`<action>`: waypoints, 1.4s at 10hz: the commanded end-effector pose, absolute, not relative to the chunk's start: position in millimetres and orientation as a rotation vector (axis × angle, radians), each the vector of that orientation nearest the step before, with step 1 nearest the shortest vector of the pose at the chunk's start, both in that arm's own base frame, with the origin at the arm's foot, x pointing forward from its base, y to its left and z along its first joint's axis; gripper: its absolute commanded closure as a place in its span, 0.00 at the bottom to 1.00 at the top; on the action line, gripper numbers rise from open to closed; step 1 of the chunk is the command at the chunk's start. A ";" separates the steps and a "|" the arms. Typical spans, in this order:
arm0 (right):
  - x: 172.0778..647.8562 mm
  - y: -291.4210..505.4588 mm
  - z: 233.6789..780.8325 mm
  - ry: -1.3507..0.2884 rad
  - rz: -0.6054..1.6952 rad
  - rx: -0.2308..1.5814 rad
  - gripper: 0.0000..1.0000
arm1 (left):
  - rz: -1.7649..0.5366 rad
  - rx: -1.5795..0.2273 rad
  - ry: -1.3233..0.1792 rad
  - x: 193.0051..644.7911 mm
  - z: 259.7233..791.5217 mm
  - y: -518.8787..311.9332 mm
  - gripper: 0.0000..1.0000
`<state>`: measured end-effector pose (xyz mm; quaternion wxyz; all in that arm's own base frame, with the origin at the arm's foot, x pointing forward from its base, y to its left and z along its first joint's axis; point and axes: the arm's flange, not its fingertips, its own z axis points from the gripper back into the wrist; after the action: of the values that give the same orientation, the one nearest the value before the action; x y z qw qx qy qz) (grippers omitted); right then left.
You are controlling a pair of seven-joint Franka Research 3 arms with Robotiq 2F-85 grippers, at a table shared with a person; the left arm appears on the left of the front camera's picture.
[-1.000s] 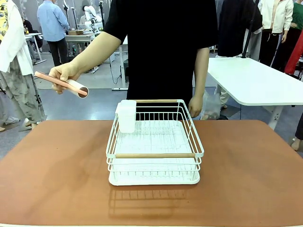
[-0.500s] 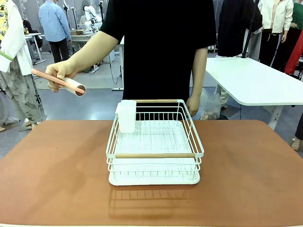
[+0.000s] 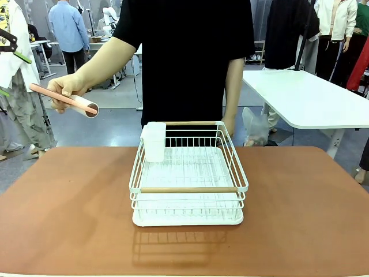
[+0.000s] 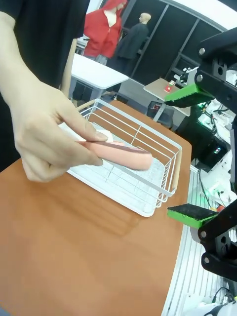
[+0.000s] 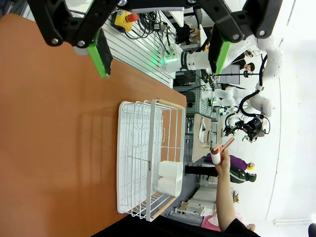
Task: Clean the table.
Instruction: Pick up the Lint Roller when the human hands it over.
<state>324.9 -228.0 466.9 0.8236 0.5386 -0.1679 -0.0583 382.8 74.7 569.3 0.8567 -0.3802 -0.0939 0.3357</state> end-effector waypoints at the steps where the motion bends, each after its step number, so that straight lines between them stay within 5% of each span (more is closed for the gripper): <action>1: 323.9 -228.6 471.3 -0.372 -0.112 1.158 0.00 | 0.728 -0.794 -0.263 383.3 561.7 60.3 0.00; 14: 323.9 -228.6 471.3 -0.372 -0.112 1.158 0.00 | 0.816 -0.818 -0.280 398.4 526.8 54.3 0.00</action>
<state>324.9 -228.0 466.9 0.8236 0.5386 -0.1679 -0.0584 397.7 55.1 529.5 0.8354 -0.3753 -0.1280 0.3806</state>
